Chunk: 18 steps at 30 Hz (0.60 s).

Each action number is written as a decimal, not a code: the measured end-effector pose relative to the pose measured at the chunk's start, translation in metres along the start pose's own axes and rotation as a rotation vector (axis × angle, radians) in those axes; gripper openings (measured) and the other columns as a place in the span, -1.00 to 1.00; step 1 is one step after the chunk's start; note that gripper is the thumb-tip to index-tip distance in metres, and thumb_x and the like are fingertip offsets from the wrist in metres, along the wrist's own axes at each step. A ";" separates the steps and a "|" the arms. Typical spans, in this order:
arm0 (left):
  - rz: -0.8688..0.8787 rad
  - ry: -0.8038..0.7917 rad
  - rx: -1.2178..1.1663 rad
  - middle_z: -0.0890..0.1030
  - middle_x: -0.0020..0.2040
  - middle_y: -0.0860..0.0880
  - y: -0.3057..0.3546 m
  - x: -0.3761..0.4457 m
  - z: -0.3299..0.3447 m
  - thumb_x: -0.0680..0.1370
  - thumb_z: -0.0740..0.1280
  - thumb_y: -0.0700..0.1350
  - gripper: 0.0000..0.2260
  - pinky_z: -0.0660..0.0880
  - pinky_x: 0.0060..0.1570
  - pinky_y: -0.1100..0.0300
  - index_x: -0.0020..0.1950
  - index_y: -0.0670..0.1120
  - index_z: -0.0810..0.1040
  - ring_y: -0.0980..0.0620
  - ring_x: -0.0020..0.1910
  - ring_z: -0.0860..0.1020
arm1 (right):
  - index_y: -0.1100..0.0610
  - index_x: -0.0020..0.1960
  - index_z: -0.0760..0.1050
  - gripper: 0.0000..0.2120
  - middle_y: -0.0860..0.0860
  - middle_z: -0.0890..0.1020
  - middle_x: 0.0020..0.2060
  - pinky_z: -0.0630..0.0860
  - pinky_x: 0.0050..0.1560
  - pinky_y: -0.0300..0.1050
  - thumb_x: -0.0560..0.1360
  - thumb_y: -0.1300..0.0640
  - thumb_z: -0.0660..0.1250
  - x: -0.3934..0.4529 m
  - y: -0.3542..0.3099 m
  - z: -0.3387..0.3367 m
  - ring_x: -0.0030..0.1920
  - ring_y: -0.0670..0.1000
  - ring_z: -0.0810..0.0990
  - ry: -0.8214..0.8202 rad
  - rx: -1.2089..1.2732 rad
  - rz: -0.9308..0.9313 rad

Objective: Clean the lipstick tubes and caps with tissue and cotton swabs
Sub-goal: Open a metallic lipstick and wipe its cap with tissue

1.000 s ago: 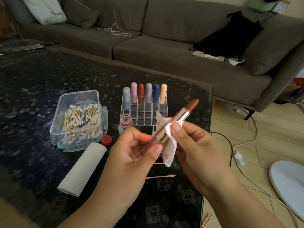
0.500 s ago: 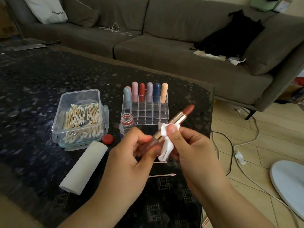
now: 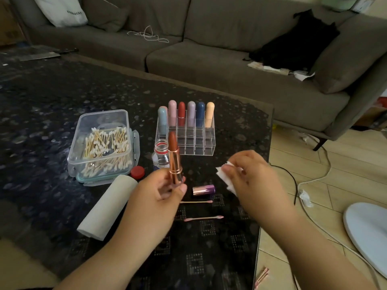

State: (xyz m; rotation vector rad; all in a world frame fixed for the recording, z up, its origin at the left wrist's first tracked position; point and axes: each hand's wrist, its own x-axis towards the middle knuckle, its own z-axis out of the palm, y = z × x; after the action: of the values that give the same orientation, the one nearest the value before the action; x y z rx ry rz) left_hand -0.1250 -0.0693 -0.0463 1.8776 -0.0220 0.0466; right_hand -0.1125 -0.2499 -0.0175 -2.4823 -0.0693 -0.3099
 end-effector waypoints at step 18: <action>-0.004 0.098 0.331 0.64 -0.21 0.10 -0.034 0.019 -0.006 0.44 0.46 -0.15 -0.82 0.45 -0.13 0.32 -0.22 0.12 0.55 0.17 -0.17 0.59 | -0.07 0.23 0.49 -0.74 -0.12 0.50 0.11 0.44 0.00 -0.25 0.55 -0.03 0.28 0.017 -0.004 0.022 0.00 -0.11 0.49 -0.449 -0.228 -0.027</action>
State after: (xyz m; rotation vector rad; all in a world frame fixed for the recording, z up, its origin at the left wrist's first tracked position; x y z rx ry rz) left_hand -0.1052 -0.0535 -0.0757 2.2037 0.0599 0.1473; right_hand -0.0919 -0.2343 -0.0283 -2.7340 -0.2656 0.2480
